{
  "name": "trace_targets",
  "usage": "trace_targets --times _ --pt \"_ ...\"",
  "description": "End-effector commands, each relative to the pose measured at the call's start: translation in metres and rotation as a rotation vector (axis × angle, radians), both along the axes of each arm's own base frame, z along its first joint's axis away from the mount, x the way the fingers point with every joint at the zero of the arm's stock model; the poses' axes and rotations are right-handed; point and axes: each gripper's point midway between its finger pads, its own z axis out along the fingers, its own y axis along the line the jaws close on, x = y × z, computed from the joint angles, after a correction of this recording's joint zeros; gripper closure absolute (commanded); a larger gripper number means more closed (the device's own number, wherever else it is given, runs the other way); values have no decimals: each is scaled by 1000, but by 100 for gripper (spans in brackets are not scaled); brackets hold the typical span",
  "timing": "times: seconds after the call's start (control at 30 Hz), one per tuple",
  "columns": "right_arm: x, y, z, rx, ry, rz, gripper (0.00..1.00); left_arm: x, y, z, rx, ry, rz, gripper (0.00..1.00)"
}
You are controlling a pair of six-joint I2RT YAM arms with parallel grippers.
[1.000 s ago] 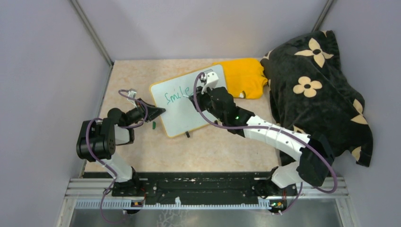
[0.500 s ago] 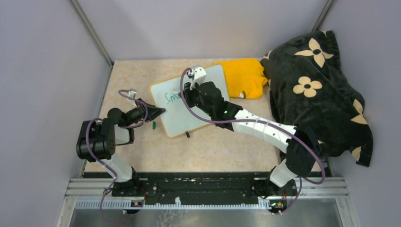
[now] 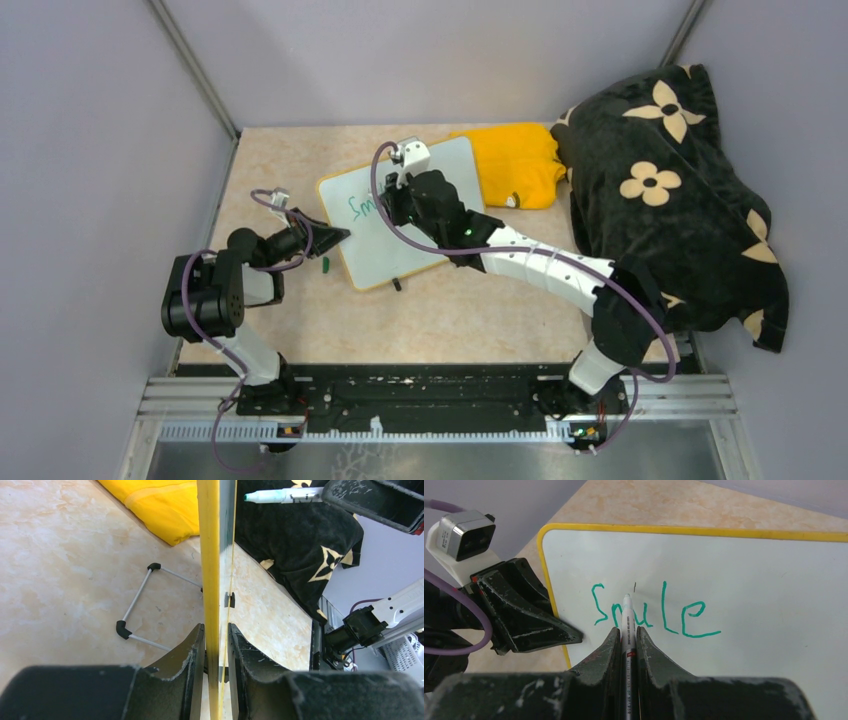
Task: Write a sentence on the whiteboard
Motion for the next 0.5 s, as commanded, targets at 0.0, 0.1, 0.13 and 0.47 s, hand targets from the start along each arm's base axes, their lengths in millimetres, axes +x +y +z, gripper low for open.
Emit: trace_targets --times 0.0,0.1,0.13,0.47 --pt "11 1 24 42 -41 -28 100 1 -2 11 20 -67 -18 71" --pt "13 -1 22 42 -39 -36 100 1 -2 11 20 -67 -16 71" --pt "14 -1 22 43 -39 -39 100 1 -2 11 19 -65 -17 71" --pt "16 -6 26 63 -48 -51 100 1 -2 11 21 -68 -17 71"
